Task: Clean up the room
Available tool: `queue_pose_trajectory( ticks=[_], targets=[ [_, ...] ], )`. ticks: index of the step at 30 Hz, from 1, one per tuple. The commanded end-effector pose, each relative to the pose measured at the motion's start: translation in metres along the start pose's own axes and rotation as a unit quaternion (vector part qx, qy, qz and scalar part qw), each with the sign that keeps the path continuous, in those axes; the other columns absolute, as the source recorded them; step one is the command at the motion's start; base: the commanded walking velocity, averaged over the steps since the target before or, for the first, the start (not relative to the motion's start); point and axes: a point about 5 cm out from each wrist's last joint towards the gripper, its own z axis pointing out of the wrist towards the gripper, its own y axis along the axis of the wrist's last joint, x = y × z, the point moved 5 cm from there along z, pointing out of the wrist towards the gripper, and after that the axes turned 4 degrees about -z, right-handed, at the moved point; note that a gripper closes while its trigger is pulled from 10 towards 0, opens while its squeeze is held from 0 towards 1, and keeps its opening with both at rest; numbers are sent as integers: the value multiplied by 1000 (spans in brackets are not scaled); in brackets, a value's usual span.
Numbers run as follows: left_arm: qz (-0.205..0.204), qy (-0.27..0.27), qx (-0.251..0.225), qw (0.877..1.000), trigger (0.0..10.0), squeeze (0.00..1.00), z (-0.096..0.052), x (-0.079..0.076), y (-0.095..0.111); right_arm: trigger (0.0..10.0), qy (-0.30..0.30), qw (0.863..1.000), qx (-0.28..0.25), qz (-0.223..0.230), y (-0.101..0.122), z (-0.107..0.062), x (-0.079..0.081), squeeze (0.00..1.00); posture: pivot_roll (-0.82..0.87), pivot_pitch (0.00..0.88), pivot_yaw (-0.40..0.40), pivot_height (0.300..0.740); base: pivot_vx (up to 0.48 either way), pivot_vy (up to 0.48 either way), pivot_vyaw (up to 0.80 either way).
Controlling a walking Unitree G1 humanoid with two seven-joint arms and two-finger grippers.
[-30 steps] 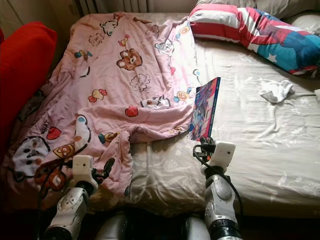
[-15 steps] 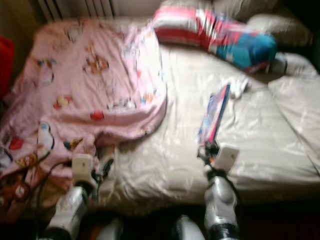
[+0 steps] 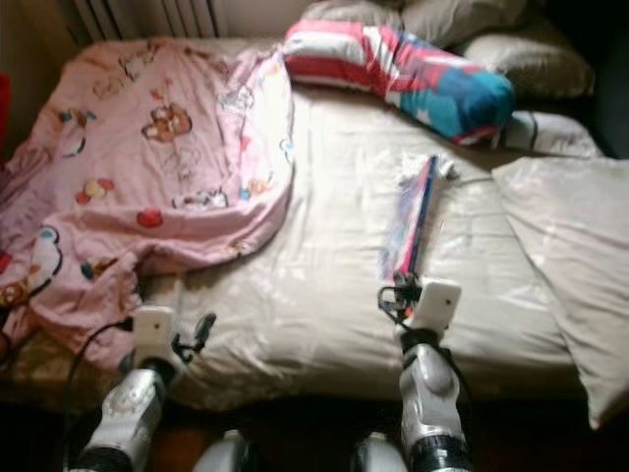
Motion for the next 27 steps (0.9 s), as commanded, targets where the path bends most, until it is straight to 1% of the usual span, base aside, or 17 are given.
queue_pose_trajectory(
  ticks=[1, 6, 12, 21, 27],
  targets=[
    [-2, -6, 11, 1000, 10000, 0, -4, -6, -9, 10000, 5, 1000, -22, -10, 10, 1, -1, 0, -21, 197, 29, 694, 0, -472, 469],
    [-2, -6, 12, 1000, 10000, 0, -4, -6, -10, 10000, 1, 1000, -19, 0, 9, 1, 0, 0, -20, 198, 31, 694, 0, -471, 100],
    [0, -5, 12, 1000, 10000, 0, -4, -5, -10, 10000, 0, 1000, -19, -1, 9, 1, 0, 0, -21, 199, 31, 694, 0, -470, 0],
    [-3, -2, 14, 1000, 10000, 0, -4, -4, -10, 10000, -2, 1000, -13, 4, 7, 1, 0, 0, -20, 196, 33, 694, 0, 0, 0],
    [-6, -5, 14, 1000, 10000, 0, -4, -5, -11, 10000, -9, 1000, -14, 5, 7, 2, -3, 0, -21, 193, 33, 694, 0, 0, 0]
  ],
)
